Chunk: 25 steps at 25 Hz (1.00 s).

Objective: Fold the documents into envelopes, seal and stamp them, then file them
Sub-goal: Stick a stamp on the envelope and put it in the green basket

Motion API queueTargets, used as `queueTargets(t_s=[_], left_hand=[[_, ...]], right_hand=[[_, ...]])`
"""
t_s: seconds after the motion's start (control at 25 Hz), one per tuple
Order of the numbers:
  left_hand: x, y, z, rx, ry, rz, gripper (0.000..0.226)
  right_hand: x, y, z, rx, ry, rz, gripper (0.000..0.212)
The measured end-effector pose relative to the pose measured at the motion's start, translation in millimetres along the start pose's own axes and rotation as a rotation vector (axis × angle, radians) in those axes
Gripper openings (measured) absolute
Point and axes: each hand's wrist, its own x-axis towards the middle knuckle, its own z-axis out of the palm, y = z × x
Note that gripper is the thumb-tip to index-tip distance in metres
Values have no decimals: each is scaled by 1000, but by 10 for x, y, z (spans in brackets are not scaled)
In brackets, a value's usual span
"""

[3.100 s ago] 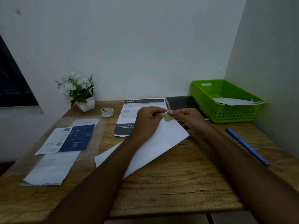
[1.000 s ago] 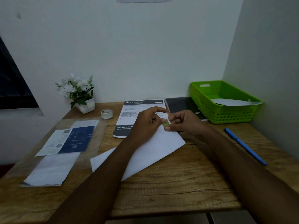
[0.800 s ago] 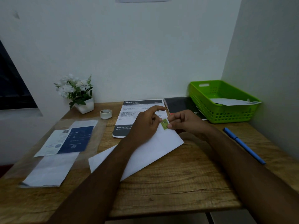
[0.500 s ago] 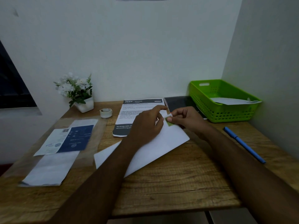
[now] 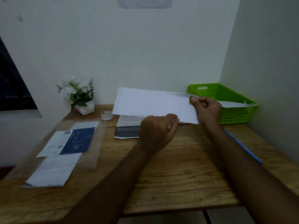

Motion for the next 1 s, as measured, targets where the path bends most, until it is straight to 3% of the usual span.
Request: queueTargets(t_s=[0.2,0.36,0.52,0.72,0.84,1.0], left_hand=[[34,108,-9,-288,60,-287,44],[114,233,44,-489,90,-455,53],[303,491,213,-582,-77,-537,61],[537,961,513,-809,-358,-688,94],[638,1155,673,-822,-366,-728,84],[851,1236,901,-991,-353,-971,60]], right_hand=[[-185,-182,-104,249,81,88,10],[-376,-301,-324,335,52,139,24],[-402,-375,-627,315,107,193,13],[-193,-417,-1023,381,310,297,7],[-22,-418,-1221,432,392,302,9],[243,-341,-1288,374,443,301,9]])
